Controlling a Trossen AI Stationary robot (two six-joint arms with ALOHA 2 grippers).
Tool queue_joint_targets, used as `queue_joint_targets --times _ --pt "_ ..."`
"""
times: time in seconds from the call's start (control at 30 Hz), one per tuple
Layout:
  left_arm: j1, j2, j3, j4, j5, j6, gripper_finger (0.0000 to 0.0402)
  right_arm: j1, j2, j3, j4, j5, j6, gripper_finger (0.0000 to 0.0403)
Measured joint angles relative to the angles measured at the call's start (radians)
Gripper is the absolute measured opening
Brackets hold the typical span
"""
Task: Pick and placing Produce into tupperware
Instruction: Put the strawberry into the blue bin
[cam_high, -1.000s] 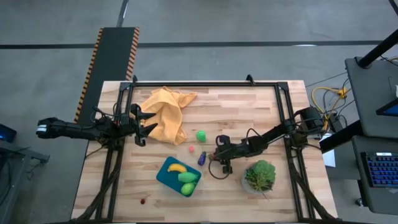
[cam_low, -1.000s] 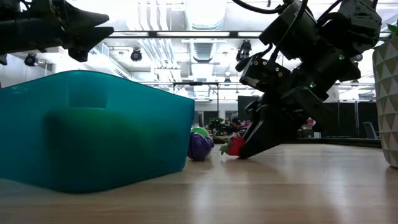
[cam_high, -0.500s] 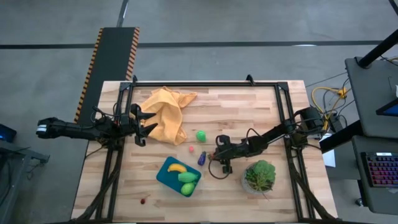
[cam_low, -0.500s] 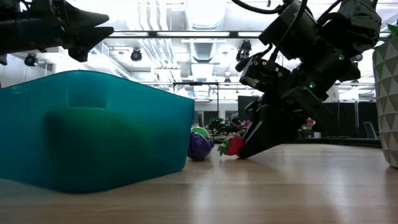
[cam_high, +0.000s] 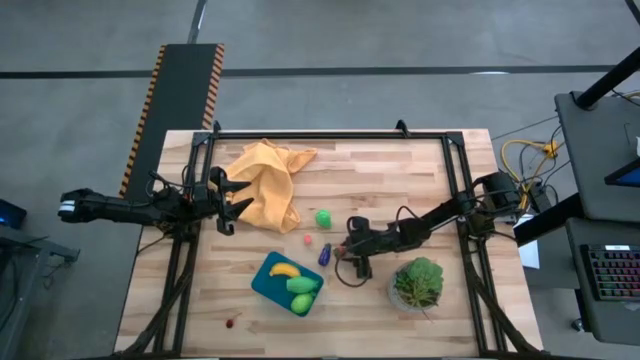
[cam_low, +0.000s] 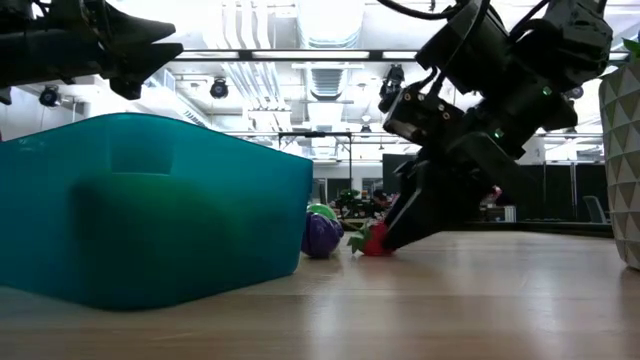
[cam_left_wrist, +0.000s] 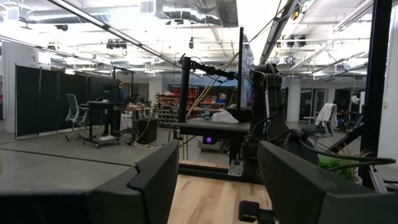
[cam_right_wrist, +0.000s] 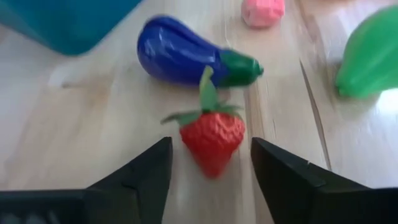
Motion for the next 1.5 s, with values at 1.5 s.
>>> queue_joint_targets --times 1.5 --pt "0.0 0.01 0.0 0.001 -0.018 0.0 0.0206 0.0 0.027 0.048 -0.029 -0.008 -0.019 0.0192"
